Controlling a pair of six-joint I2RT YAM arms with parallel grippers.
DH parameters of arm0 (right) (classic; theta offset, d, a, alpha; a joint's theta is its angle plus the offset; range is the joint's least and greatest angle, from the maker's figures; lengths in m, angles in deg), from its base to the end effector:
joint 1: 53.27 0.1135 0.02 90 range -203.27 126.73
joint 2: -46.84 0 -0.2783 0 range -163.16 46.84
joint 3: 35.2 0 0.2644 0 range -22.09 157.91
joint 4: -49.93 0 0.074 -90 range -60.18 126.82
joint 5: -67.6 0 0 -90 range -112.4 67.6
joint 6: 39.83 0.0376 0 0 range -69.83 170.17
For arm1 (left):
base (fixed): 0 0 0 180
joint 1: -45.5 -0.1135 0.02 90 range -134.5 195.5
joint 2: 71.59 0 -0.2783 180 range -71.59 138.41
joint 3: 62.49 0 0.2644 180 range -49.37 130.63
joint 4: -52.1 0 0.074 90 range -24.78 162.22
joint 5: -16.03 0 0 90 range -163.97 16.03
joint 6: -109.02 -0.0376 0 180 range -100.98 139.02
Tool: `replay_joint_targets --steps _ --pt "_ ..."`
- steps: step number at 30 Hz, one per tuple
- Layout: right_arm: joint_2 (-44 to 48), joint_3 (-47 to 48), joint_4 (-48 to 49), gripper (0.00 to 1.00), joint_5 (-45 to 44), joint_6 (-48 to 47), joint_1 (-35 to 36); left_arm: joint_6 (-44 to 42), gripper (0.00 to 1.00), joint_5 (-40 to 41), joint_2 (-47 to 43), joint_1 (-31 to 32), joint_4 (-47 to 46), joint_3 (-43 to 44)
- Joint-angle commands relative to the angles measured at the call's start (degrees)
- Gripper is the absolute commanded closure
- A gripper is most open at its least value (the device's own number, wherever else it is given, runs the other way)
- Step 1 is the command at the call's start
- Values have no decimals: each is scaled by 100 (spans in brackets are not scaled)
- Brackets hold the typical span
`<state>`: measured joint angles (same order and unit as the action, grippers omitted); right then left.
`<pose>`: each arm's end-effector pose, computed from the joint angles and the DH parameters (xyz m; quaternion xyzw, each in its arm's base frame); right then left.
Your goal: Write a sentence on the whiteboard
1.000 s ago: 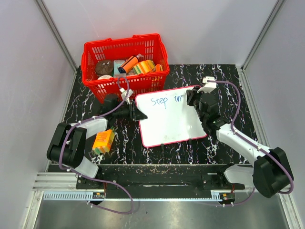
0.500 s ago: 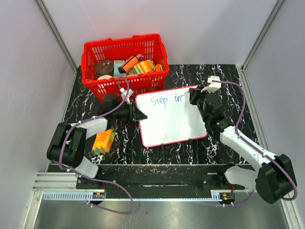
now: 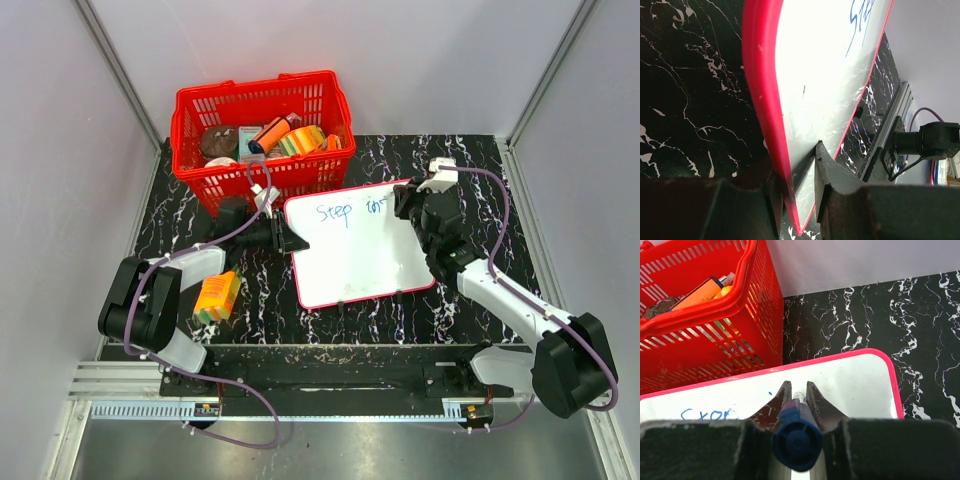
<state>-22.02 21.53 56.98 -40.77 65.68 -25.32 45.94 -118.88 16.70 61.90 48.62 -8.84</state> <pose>0.2594 0.1242 0.3078 0.0282 0.7357 0.1373 0.6627 0.2950 -0.1145 0.1893 0.1130 0.8188 -0.4768 0.2991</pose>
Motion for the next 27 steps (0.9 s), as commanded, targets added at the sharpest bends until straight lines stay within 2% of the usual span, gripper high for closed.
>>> replay_joint_targets --steps 1,12,27 --pt "66 305 181 100 35 23 -35 -1013 100 1107 250 188 500 -46" --pt "-312 393 190 100 26 22 -35 -1013 100 1115 241 188 491 -46" --pt "-40 7 40 100 79 119 -43 -1004 100 1107 250 196 491 -46"
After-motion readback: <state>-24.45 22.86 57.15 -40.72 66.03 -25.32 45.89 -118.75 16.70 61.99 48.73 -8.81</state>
